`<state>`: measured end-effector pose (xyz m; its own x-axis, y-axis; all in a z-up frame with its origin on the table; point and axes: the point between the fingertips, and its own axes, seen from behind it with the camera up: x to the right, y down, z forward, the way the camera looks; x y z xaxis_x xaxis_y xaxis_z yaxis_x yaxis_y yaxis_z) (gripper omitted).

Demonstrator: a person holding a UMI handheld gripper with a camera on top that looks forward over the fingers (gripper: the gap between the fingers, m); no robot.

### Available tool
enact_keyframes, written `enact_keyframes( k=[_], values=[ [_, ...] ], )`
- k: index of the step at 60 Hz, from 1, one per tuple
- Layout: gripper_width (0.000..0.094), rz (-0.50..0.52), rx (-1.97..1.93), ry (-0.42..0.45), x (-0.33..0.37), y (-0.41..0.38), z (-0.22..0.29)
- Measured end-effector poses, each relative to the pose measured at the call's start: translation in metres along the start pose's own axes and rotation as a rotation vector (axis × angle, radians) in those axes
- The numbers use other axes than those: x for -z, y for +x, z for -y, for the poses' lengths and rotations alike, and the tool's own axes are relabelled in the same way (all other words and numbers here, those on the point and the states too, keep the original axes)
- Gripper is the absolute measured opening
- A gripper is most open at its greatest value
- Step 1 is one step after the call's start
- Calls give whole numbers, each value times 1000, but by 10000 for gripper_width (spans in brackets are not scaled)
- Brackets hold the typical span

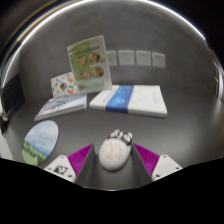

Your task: Arrange mouse

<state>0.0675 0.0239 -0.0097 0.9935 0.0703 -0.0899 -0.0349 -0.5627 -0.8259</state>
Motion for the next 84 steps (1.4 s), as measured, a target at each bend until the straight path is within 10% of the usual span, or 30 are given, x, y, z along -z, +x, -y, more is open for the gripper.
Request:
enact_keyframes(
  k=[14,23,47,73,84],
  values=[
    [474,-66,15,-6,-20,2,9],
    [433,-75,-17,-4,-12,9,13],
    [429,12,63,283,72,-208,111],
    [445,-54,89,3,-28,-293,-7],
    [676,-43,65,-37,-23,-290,-12]
  ],
)
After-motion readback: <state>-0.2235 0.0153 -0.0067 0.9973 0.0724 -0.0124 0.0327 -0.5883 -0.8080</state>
